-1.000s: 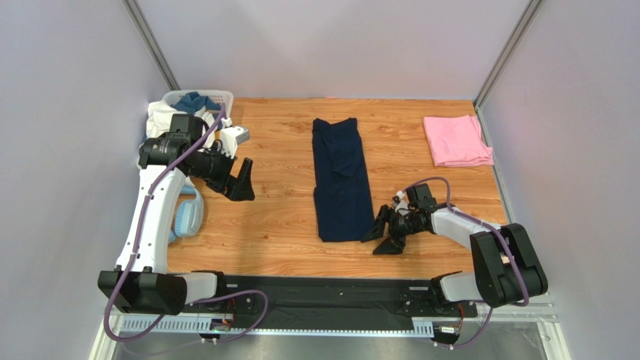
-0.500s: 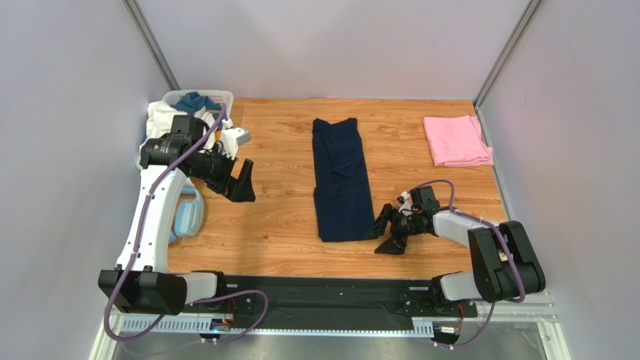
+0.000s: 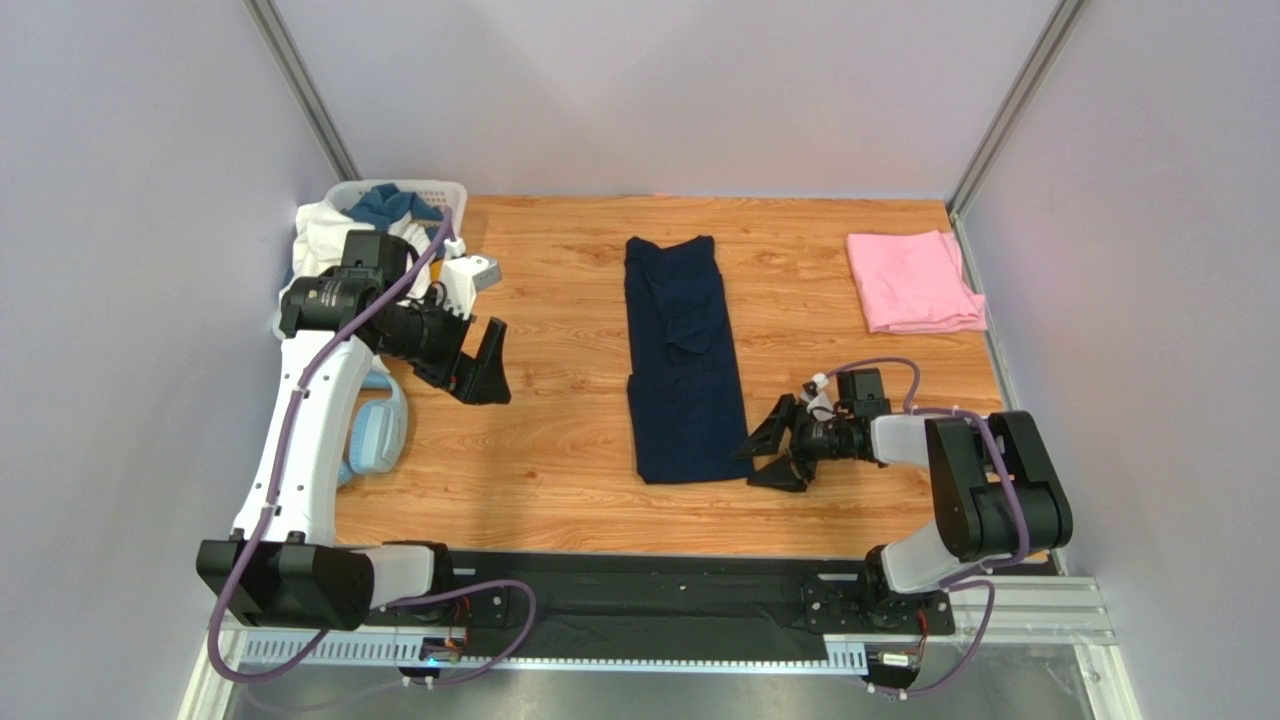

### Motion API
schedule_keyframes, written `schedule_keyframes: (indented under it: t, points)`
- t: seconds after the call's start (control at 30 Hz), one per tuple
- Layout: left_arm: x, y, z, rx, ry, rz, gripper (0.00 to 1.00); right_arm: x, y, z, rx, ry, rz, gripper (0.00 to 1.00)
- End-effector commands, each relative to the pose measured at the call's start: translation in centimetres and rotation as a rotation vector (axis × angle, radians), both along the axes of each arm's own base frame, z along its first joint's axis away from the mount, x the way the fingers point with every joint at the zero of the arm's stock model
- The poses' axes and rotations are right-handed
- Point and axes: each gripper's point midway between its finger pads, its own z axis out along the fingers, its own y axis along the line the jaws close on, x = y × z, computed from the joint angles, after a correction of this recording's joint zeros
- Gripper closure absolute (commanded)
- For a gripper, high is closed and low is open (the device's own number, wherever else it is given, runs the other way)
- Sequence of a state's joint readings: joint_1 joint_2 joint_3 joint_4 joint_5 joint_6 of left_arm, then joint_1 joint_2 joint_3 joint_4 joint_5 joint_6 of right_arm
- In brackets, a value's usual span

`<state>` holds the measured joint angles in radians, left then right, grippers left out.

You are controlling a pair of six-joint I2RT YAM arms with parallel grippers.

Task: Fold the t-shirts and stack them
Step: Grab one side of the 2/3 rectangular tshirt with both arms

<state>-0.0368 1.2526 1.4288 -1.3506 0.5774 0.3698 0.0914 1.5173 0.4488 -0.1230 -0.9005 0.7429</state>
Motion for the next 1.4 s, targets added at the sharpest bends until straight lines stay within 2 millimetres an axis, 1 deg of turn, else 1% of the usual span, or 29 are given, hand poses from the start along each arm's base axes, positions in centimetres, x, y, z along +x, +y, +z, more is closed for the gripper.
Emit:
schedule_keyframes:
  t: [0.0,0.03,0.2,0.3,0.37,0.43,0.6,0.63,0.7,0.73,0.8,0.83,0.87,0.97,1.0,1.03,1.1,1.17,1.2,1.23,1.37]
  points:
    - [0.2,0.1,0.8,-0.001,-0.037,-0.006,0.00,1.6,-0.8,-2.5,-0.072,-0.080,-0.048,0.36]
    - [0.2,0.1,0.8,-0.003,-0.033,-0.006,0.00,1.2,-0.8,-2.7,-0.062,-0.068,-0.048,0.36]
    - [0.3,0.1,1.5,-0.001,-0.050,-0.007,0.00,1.1,-0.6,-3.3,-0.035,-0.056,-0.069,0.41]
    - [0.2,0.2,1.7,0.003,-0.056,-0.006,0.00,1.3,-0.4,-3.2,-0.026,-0.064,-0.070,0.48]
    - [0.1,0.3,1.7,0.006,-0.057,-0.005,0.00,1.2,-0.4,-2.9,-0.015,-0.057,-0.076,0.55]
    - [0.1,0.3,1.8,0.009,-0.064,-0.005,0.00,1.3,-0.4,-2.2,-0.016,-0.067,-0.081,0.62]
    - [0.2,0.3,1.8,0.008,-0.068,-0.007,0.00,1.0,-0.4,-0.6,-0.020,-0.103,-0.071,0.65]
    - [0.2,0.3,1.8,0.007,-0.068,-0.008,0.00,1.0,-0.5,-0.4,-0.024,-0.104,-0.074,0.68]
    - [0.2,0.2,1.7,0.004,-0.060,-0.009,0.00,1.2,-0.4,0.3,-0.021,-0.128,-0.075,0.73]
    - [0.2,0.2,1.6,0.005,-0.062,-0.011,0.00,1.1,-0.4,0.6,-0.016,-0.130,-0.076,0.78]
    - [0.1,0.3,1.7,0.009,-0.064,-0.011,0.00,1.0,-0.1,1.5,-0.007,-0.149,-0.071,0.82]
    - [0.0,0.3,1.7,0.012,-0.067,-0.011,0.00,0.7,0.1,1.7,-0.009,-0.145,-0.066,0.86]
    - [0.0,0.4,1.6,0.018,-0.072,-0.013,0.00,0.5,0.2,2.3,-0.009,-0.161,-0.060,0.88]
    - [-0.1,0.5,1.6,0.025,-0.077,-0.014,0.00,-0.6,0.5,2.9,-0.021,-0.162,-0.041,0.90]
    - [-0.1,0.5,1.5,0.025,-0.075,-0.014,0.00,-1.2,0.7,2.9,-0.028,-0.159,-0.029,0.90]
    - [-0.1,0.5,1.5,0.025,-0.078,-0.014,0.00,-2.2,0.6,2.5,-0.037,-0.123,-0.024,0.91]
    - [-0.1,0.5,1.6,0.025,-0.081,-0.014,0.00,-3.5,0.5,2.3,-0.048,-0.100,-0.018,0.92]
    - [-0.2,0.5,1.8,0.024,-0.087,-0.014,0.00,-4.8,0.3,1.7,-0.056,-0.066,-0.016,0.93]
    - [-0.2,0.5,1.9,0.024,-0.090,-0.014,0.00,-5.5,0.3,1.8,-0.055,-0.053,-0.019,0.93]
    - [-0.2,0.5,1.9,0.025,-0.093,-0.015,0.00,-6.3,0.2,1.5,-0.057,-0.041,-0.020,0.93]
    - [-0.6,0.7,2.2,0.031,-0.102,-0.018,0.00,-8.2,-0.3,1.7,-0.070,-0.023,-0.034,0.93]
